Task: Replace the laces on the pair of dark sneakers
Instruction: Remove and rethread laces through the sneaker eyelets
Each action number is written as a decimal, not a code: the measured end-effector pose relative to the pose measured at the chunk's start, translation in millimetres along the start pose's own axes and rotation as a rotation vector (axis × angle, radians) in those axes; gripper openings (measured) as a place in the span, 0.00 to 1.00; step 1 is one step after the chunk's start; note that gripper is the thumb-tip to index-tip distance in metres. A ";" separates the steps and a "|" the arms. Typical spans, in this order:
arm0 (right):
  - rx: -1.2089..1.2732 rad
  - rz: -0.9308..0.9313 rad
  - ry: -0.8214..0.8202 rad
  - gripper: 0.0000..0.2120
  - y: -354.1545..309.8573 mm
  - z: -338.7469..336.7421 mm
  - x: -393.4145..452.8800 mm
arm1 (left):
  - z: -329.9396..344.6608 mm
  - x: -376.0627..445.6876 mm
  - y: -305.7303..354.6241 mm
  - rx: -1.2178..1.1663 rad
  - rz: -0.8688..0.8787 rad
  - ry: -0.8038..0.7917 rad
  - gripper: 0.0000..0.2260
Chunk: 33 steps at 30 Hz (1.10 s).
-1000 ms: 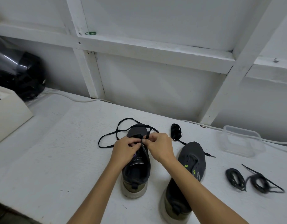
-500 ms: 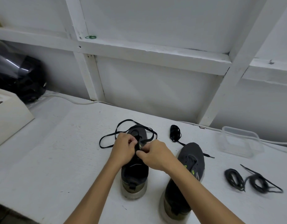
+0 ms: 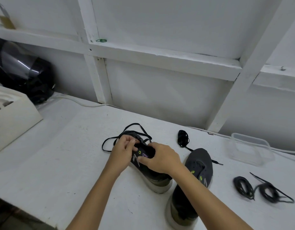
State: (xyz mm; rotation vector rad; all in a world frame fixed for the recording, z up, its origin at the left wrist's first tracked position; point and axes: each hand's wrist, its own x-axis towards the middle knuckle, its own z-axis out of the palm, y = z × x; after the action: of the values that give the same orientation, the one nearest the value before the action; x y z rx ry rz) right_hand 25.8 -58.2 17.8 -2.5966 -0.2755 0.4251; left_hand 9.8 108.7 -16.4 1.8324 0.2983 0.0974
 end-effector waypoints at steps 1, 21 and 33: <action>-0.044 -0.002 -0.002 0.26 0.9 1.2 2.5 | 0.6 1.1 3.9 -0.003 -0.006 -0.013 0.06; 0.114 0.132 0.057 0.22 -0.2 12.8 3.0 | -4.7 3.9 15.2 0.504 0.115 -0.090 0.04; 0.076 0.197 0.051 0.15 -4.4 16.5 -3.2 | -11.9 -0.8 44.0 -0.465 -0.028 -0.263 0.10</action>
State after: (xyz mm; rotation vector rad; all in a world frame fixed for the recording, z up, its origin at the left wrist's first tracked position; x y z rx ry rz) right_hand 16.6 -48.1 7.1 -2.5648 0.0149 0.4282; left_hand 13.1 108.5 29.0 1.3594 0.1027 -0.0889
